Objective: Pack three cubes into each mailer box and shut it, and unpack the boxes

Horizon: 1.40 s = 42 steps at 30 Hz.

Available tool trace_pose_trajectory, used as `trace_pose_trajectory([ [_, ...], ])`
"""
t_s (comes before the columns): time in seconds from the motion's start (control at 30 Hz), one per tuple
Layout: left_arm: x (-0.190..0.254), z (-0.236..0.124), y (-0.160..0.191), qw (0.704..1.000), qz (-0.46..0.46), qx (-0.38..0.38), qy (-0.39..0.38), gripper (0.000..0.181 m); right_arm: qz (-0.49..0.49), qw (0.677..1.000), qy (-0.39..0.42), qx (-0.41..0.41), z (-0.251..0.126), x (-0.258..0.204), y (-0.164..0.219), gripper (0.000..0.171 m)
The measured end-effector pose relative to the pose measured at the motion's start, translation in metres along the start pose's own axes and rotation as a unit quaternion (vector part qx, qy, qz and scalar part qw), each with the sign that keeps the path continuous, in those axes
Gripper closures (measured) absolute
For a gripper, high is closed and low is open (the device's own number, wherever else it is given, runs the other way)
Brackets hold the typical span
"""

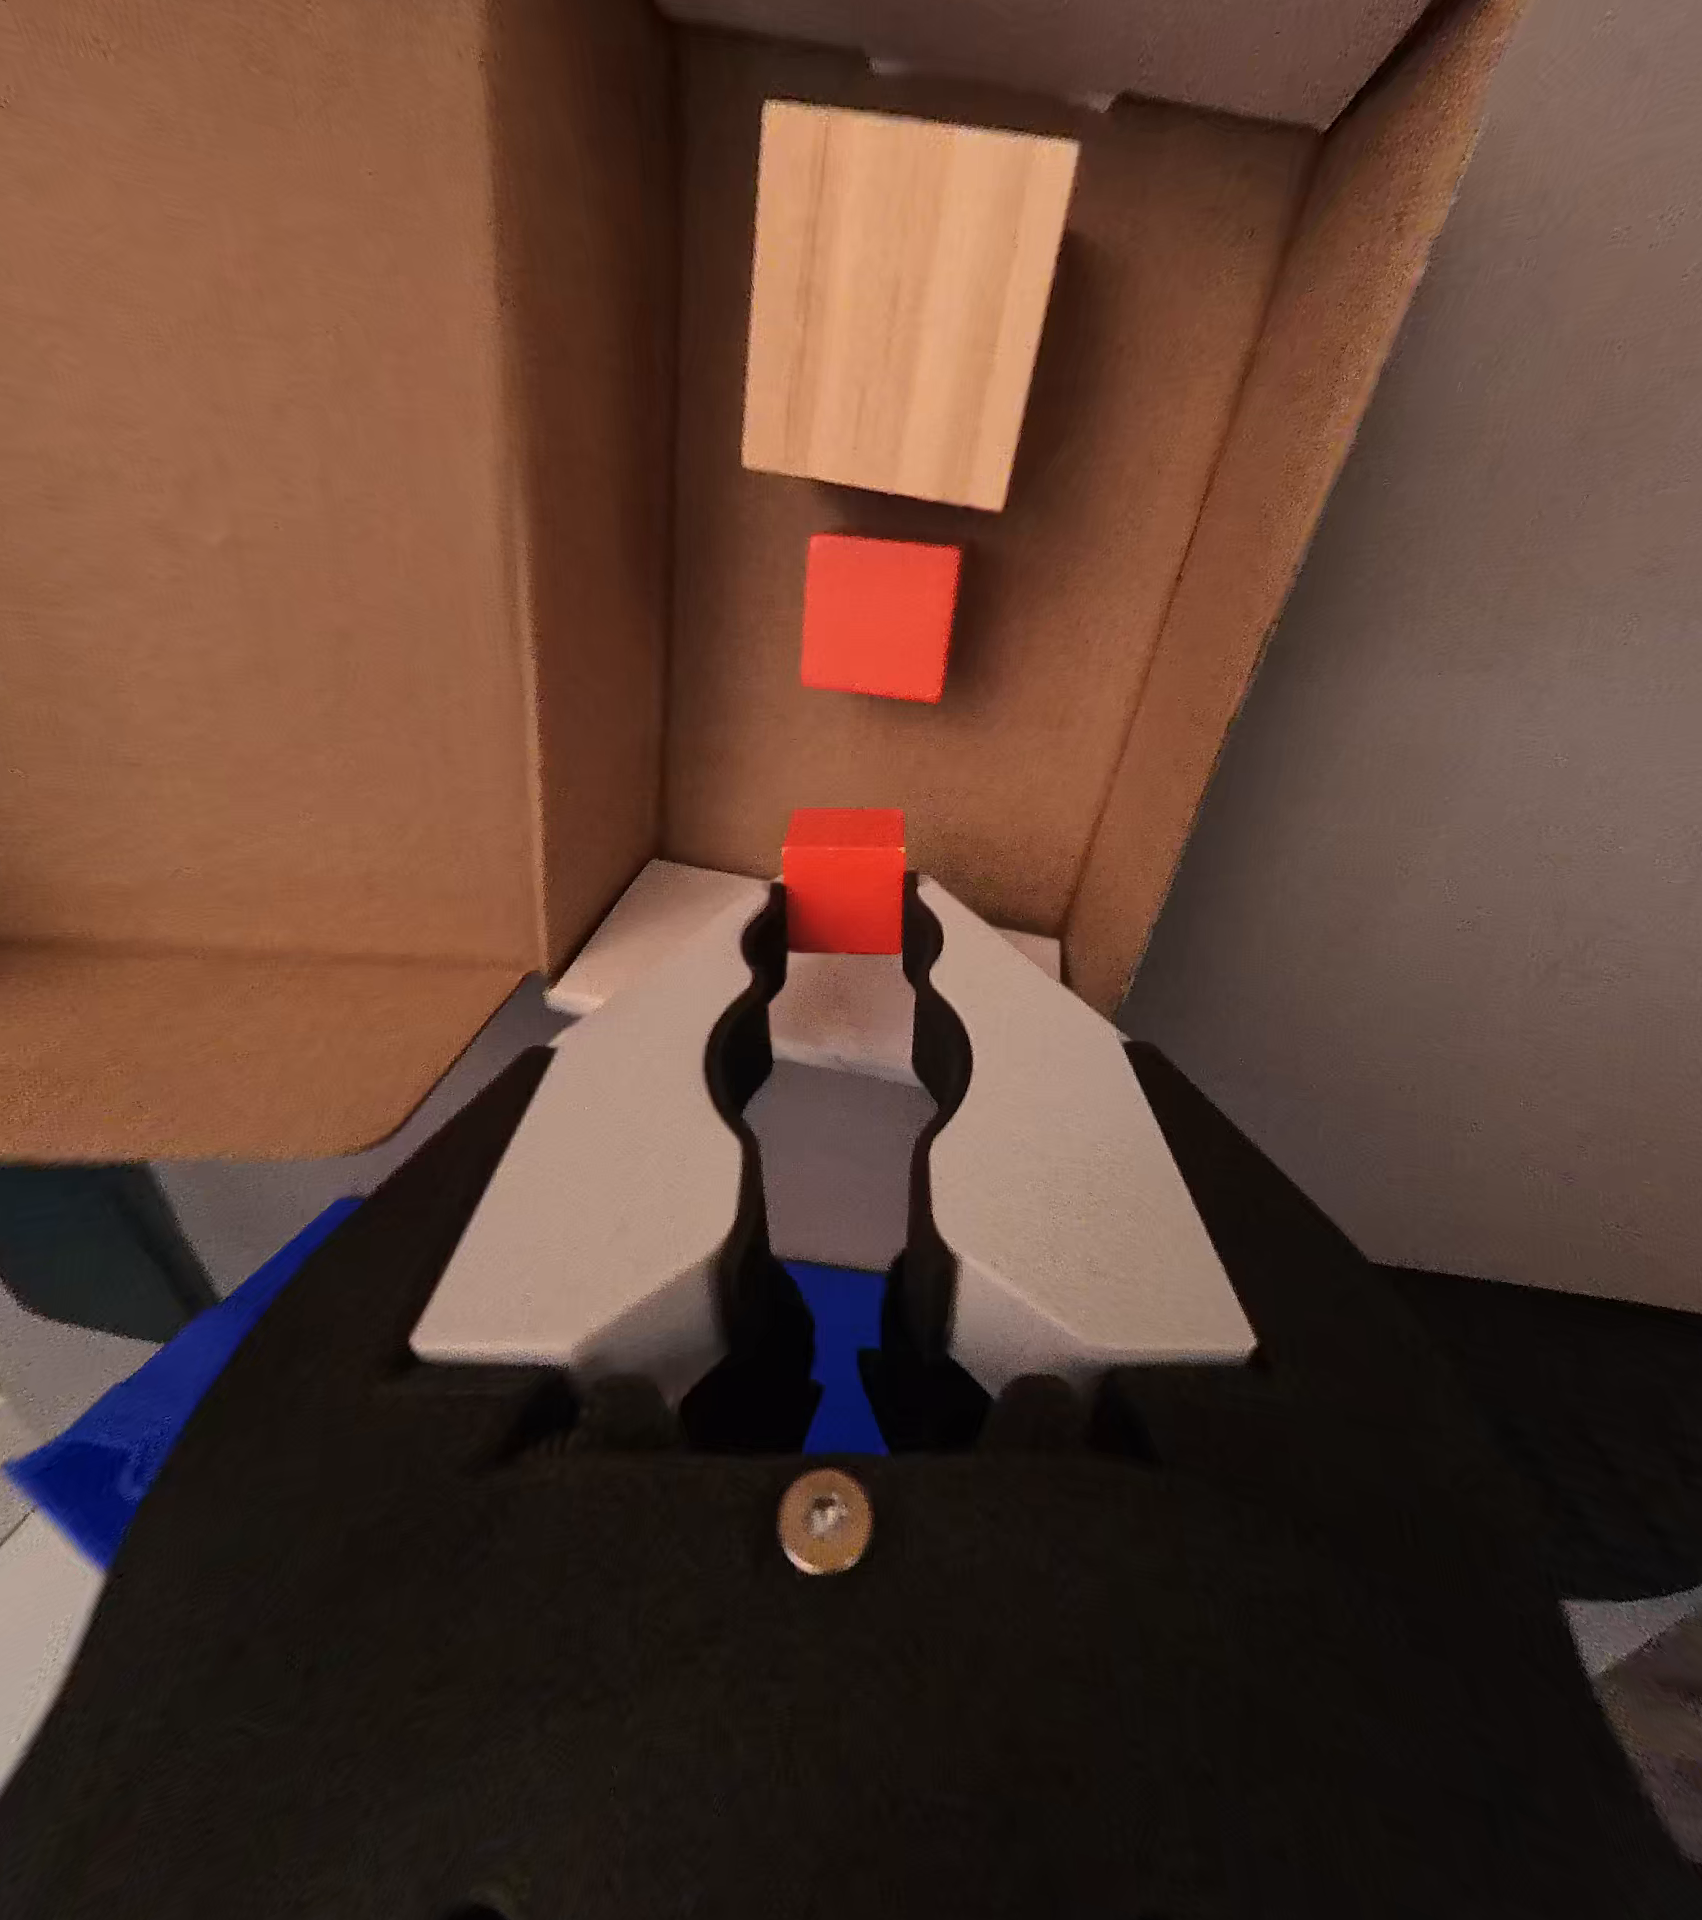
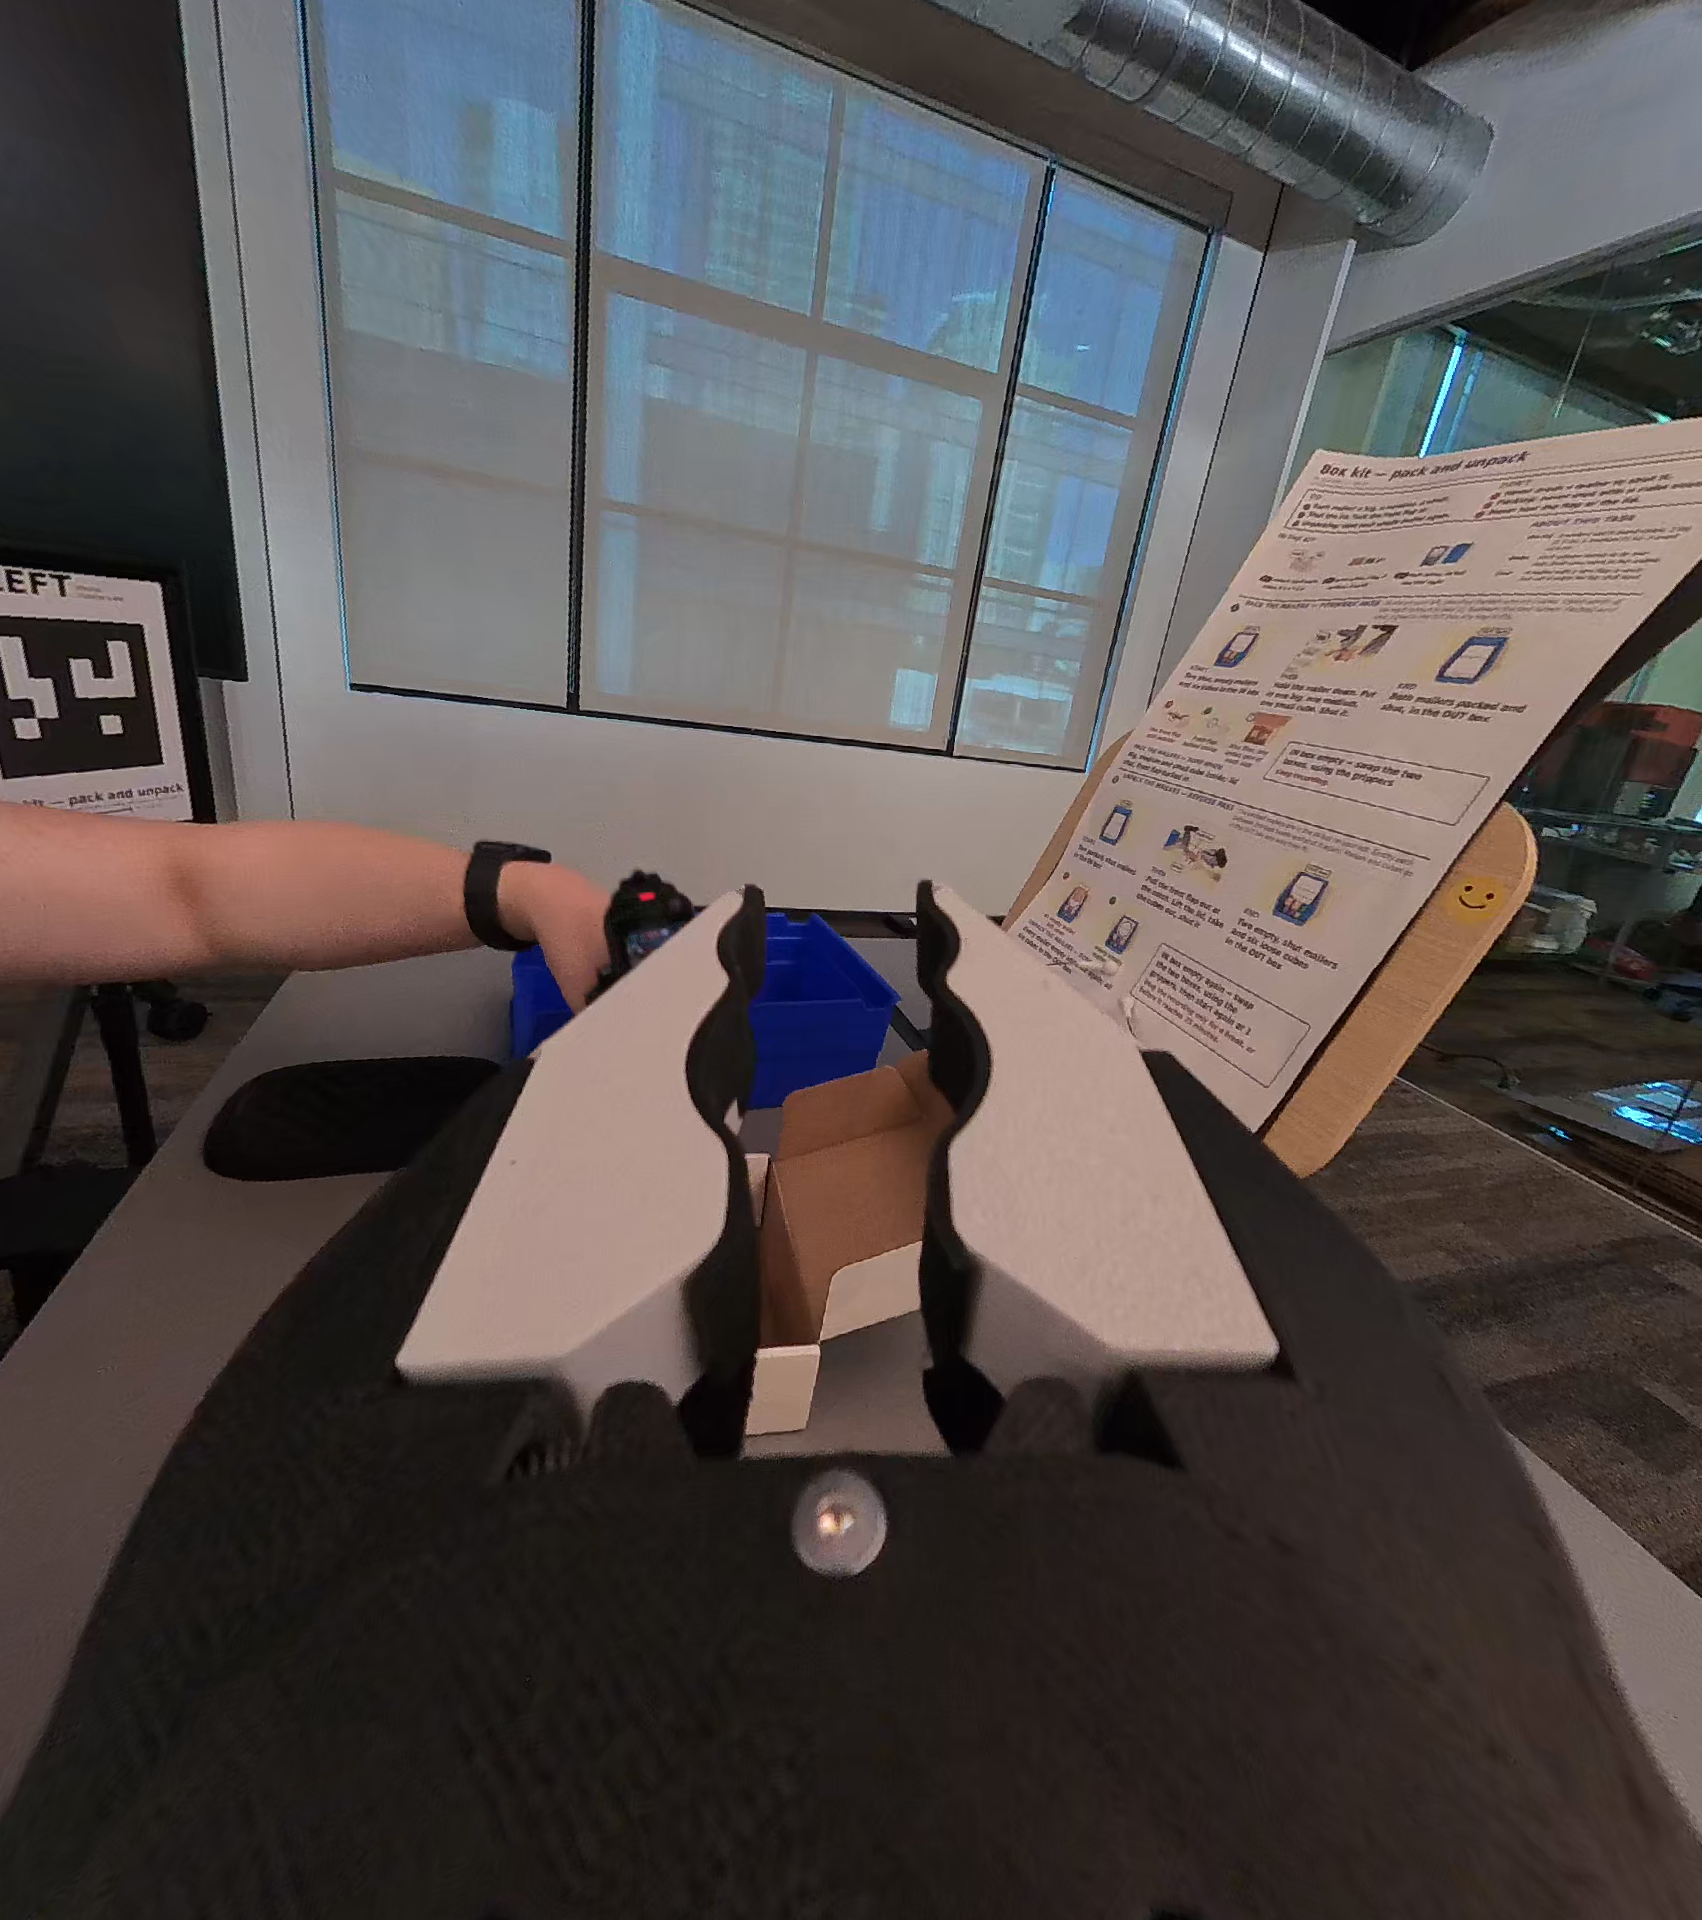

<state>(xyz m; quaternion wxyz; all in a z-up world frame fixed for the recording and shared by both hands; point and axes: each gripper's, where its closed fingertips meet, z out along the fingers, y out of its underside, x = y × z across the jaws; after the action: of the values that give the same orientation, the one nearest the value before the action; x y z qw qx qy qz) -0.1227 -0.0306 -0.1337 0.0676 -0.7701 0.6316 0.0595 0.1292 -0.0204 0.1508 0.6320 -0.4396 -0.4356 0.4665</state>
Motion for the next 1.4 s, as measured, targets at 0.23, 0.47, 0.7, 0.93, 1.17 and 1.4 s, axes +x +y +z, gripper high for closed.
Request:
trace_pose_trajectory([
  [0.23, 0.004, 0.023, -0.002, 1.0, -0.008, -0.001, 0.029, 0.161, 0.01, 1.0, -0.006, 0.002, 0.001, 0.002, 0.002, 0.143],
  [0.47, 0.002, 0.025, -0.007, 0.999, -0.006, 0.008, 0.032, 0.161, 0.008, 1.0, -0.01, -0.014, 0.007, 0.001, 0.009, 0.143],
  [0.7, 0.003, 0.027, -0.007, 0.999, 0.002, -0.01, 0.034, 0.161, 0.012, 1.0, -0.011, -0.02, 0.01, 0.002, 0.014, 0.143],
  [0.93, 0.005, 0.03, -0.002, 0.998, 0.009, -0.051, 0.039, 0.16, 0.012, 1.0, -0.013, -0.021, 0.011, 0.001, 0.015, 0.143],
  [1.17, -0.012, -0.01, -0.018, 0.998, -0.038, 0.043, 0.007, 0.139, 0.014, 1.0, 0.0, -0.02, 0.009, 0.006, 0.014, 0.142],
  [1.4, -0.091, -0.125, -0.014, 0.896, -0.263, 0.313, -0.172, 0.147, 0.061, 0.989, 0.12, -0.066, 0.018, 0.045, 0.034, 0.14],
])
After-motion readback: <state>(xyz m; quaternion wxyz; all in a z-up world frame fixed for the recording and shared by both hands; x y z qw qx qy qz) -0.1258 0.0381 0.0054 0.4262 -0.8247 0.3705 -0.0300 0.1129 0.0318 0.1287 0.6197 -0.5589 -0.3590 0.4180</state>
